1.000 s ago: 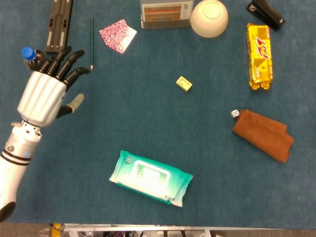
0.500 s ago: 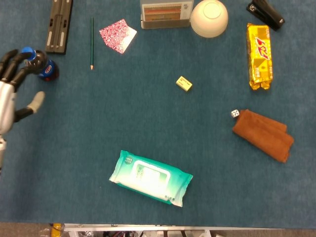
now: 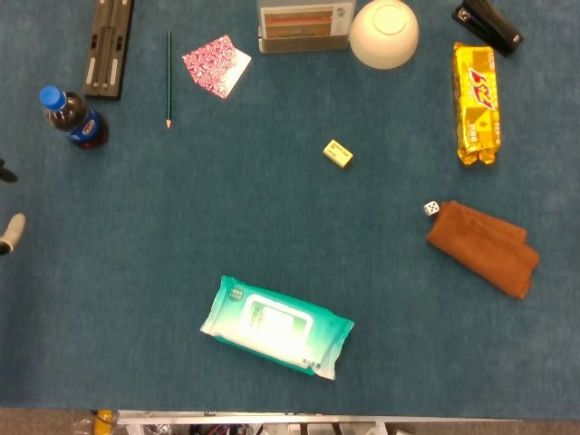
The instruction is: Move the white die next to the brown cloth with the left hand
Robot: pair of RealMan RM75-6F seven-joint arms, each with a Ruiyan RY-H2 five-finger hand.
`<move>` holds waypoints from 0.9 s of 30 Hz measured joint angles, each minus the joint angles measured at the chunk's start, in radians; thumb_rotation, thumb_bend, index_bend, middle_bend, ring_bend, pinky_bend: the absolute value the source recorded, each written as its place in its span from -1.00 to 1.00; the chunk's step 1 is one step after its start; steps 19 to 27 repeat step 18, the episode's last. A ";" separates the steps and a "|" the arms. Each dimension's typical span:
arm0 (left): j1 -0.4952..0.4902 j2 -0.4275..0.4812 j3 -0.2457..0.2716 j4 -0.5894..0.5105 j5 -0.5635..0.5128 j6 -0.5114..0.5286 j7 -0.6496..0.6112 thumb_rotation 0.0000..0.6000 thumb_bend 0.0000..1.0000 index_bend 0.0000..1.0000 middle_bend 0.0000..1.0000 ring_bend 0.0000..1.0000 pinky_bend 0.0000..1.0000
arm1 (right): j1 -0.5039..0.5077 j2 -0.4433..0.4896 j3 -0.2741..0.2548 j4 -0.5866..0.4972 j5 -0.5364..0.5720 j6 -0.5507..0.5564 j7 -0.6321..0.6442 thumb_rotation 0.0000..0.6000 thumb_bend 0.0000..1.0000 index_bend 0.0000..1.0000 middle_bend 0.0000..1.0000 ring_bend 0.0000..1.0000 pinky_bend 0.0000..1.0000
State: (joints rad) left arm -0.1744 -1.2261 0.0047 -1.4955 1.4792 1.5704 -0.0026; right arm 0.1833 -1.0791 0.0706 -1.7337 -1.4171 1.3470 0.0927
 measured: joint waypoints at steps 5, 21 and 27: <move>0.032 0.035 0.005 -0.069 0.012 0.030 0.074 1.00 -0.48 -0.24 -0.36 -0.58 -0.21 | -0.006 -0.003 -0.004 0.013 -0.010 0.004 0.022 1.00 -0.98 -0.22 -0.29 -0.44 -0.23; 0.111 0.071 0.005 -0.116 0.024 0.090 0.097 1.00 -0.48 -0.23 -0.33 -0.57 -0.21 | 0.017 -0.036 -0.009 0.103 -0.041 -0.043 0.124 1.00 -0.98 -0.22 -0.29 -0.44 -0.23; 0.111 0.071 0.005 -0.116 0.024 0.090 0.097 1.00 -0.48 -0.23 -0.33 -0.57 -0.21 | 0.017 -0.036 -0.009 0.103 -0.041 -0.043 0.124 1.00 -0.98 -0.22 -0.29 -0.44 -0.23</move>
